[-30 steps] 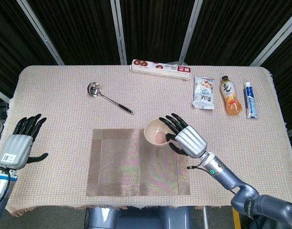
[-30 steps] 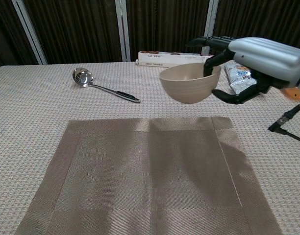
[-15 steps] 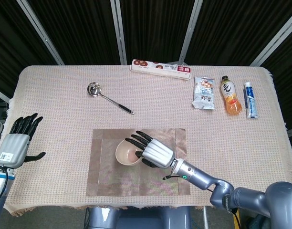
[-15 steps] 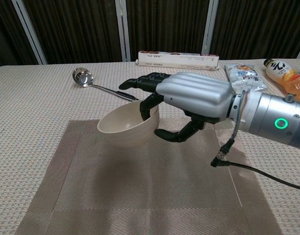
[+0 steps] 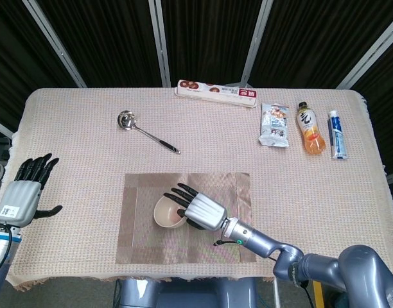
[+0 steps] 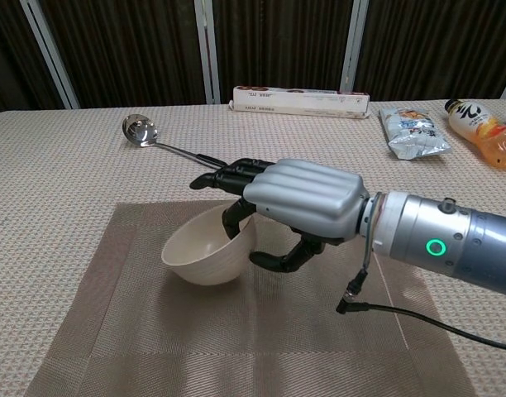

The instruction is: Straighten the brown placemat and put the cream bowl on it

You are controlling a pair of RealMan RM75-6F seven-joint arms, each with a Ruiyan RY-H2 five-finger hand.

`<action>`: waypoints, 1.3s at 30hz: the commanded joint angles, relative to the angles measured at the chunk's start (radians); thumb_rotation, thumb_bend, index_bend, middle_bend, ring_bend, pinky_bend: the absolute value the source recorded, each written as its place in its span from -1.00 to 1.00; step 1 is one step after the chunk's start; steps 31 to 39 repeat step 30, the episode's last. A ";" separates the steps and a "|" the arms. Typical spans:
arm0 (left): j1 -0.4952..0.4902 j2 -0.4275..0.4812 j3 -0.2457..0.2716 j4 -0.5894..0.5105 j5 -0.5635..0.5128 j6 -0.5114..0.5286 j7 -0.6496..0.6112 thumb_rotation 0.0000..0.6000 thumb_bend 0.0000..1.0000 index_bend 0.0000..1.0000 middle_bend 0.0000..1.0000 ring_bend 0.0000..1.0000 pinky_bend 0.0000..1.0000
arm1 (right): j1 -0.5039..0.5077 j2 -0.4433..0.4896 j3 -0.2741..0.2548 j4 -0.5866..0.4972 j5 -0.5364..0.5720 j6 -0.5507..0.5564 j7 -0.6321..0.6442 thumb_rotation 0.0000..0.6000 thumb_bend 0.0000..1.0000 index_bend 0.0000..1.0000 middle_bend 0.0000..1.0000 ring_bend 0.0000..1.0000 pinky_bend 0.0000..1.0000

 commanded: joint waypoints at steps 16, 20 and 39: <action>0.030 0.010 -0.013 0.009 0.012 0.053 0.000 1.00 -1.00 -1.00 -1.00 -1.00 -1.00 | -0.238 0.393 -0.088 -0.212 0.006 0.333 -0.049 1.00 -1.00 -1.00 -1.00 -1.00 -1.00; 0.050 -0.007 -0.013 0.022 0.024 0.099 0.033 1.00 -1.00 -1.00 -1.00 -1.00 -1.00 | -0.356 0.483 -0.083 -0.239 0.110 0.435 -0.034 1.00 -1.00 -1.00 -1.00 -1.00 -1.00; 0.124 -0.057 0.027 0.089 0.112 0.216 0.010 1.00 -1.00 -1.00 -1.00 -1.00 -1.00 | -0.567 0.579 -0.064 -0.361 0.348 0.550 -0.019 1.00 -1.00 -1.00 -1.00 -1.00 -1.00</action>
